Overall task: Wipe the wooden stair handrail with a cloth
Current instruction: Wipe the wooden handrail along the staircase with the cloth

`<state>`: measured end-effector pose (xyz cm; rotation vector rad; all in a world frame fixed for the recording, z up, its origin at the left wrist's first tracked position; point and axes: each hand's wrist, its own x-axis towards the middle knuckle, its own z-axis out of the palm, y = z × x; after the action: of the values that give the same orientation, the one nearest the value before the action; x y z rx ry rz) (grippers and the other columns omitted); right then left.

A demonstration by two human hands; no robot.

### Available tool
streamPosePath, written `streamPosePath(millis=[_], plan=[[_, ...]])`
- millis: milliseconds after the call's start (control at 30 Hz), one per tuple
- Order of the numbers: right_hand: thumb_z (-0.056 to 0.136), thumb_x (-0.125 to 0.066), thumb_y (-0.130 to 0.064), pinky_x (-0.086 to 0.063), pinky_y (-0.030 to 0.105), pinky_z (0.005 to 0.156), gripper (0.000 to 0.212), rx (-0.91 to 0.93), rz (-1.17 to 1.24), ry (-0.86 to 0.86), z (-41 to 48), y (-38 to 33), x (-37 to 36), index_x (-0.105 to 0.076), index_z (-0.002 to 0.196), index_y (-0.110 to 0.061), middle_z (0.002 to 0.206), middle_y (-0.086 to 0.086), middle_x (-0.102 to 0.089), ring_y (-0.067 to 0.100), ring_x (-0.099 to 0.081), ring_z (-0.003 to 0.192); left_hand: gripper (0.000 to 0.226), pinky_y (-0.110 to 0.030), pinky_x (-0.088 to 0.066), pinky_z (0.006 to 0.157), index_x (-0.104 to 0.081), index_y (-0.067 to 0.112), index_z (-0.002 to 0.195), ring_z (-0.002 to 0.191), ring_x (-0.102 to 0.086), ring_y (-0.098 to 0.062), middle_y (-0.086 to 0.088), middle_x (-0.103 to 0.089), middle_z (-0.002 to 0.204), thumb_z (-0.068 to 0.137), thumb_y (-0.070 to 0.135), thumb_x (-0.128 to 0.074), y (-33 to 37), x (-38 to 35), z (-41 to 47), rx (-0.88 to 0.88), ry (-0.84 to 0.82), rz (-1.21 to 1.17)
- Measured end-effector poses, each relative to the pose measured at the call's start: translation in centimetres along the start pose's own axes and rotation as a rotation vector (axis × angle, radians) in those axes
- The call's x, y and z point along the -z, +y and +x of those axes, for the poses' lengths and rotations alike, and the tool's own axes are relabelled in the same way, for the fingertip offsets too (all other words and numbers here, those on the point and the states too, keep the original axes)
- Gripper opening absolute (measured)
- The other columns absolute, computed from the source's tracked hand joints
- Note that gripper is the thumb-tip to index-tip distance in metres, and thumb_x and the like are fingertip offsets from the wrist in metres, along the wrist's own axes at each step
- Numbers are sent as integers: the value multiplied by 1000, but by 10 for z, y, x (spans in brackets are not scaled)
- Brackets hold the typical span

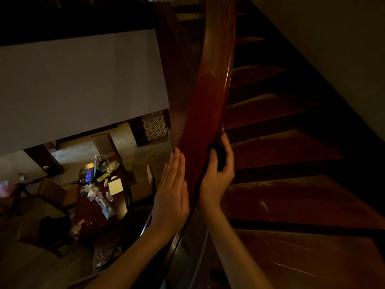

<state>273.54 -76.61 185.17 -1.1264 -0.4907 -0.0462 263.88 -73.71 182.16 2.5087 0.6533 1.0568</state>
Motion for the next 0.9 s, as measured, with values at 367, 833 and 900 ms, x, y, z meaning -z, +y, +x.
streamPosePath(millis=[367,833,900], plan=[[95,-59,-7,-39,30,111,33,611,-821,-375,116,-52,-46,-64,127,-13,138,2,-57,19,-42,139,57,-21,-7,121,-16,13,154,150,-10,-12,12,-3,163,100,16,-34,2,5,-2,-22,49,-34],[94,-58,-23,-45,33,103,27,810,-1015,-700,74,-45,-38,-69,117,-13,126,5,-65,21,-55,127,30,-18,-54,79,-70,13,104,96,-64,-2,4,-67,107,91,2,-45,-39,39,-34,88,301,-418],[95,-59,-21,-42,27,102,26,730,-1086,-560,81,-48,-56,-68,119,-13,129,4,-64,19,-54,127,30,-22,-53,89,-62,17,121,108,-62,-3,9,-64,117,95,9,-49,-42,43,-24,250,265,-594]])
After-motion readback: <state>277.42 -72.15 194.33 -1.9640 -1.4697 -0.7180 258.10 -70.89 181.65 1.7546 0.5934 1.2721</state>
